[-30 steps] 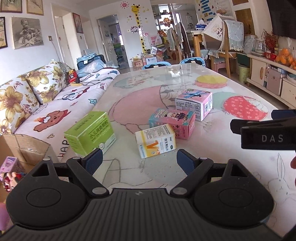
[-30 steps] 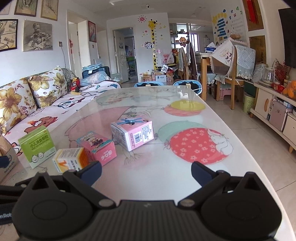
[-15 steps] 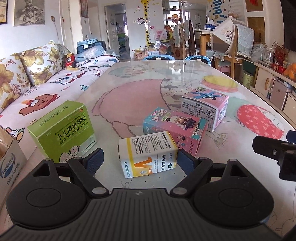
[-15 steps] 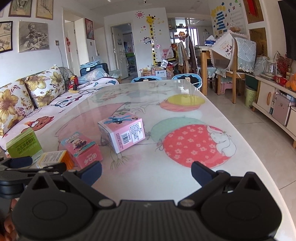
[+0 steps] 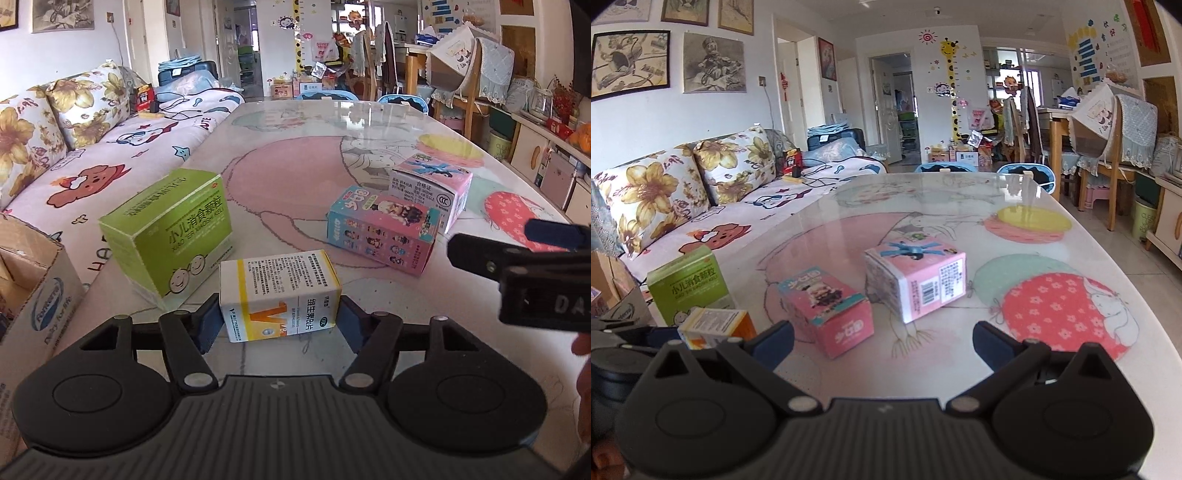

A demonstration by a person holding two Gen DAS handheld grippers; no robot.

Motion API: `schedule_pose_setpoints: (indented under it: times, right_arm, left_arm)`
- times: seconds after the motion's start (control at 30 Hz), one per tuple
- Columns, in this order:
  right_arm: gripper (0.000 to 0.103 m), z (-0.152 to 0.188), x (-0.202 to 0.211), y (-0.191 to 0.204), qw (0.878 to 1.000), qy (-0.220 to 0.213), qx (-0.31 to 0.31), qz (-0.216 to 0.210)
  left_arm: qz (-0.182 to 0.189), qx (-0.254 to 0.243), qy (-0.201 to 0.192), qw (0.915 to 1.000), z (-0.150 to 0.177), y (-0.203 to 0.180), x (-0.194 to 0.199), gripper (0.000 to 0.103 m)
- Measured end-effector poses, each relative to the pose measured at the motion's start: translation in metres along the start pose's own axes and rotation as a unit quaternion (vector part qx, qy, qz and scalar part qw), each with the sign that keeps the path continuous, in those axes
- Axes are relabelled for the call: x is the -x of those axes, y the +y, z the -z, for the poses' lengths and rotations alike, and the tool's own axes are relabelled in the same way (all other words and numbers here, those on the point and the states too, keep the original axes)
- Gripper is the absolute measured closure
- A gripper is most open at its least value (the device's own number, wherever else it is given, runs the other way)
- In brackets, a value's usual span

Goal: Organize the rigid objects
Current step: 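Grasp the white-and-yellow box with the left gripper while the right gripper grasps the pink figure box, then carry the white-and-yellow box and pink figure box over the cardboard box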

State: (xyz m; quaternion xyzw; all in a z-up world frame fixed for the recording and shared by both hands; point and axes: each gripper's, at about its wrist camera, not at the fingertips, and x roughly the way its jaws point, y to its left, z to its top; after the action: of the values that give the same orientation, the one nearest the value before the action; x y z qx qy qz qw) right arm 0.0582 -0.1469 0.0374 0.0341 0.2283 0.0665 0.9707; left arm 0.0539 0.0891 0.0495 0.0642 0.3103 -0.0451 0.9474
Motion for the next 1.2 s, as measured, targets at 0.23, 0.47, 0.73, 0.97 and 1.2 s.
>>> schedule_pose_setpoints:
  times: [0.23, 0.47, 0.73, 0.97, 1.2]
  right_arm:
    - [0.001, -0.005, -0.022, 0.023, 0.997, -0.001, 0.071, -0.011]
    - [0.002, -0.011, -0.043, 0.025, 0.994, 0.014, 0.102, -0.026]
    - [0.018, -0.019, -0.062, 0.023, 0.994, 0.035, 0.097, -0.045]
    - [0.057, -0.016, -0.063, 0.037, 0.989, 0.043, 0.13, -0.054]
    - [0.059, -0.008, -0.047, 0.041, 0.99, 0.042, 0.127, -0.039]
  left_arm:
    - [0.007, -0.014, -0.003, 0.9999, 0.016, 0.015, 0.039, 0.022]
    - [0.023, -0.001, -0.019, 0.9996, 0.019, 0.013, 0.046, 0.022]
    - [0.03, 0.008, -0.004, 0.9995, 0.012, 0.021, 0.036, 0.021]
    - [0.02, 0.017, -0.002, 0.9997, 0.012, 0.023, 0.039, 0.021]
    - [0.008, 0.012, -0.016, 0.9998, 0.015, 0.019, 0.048, 0.021]
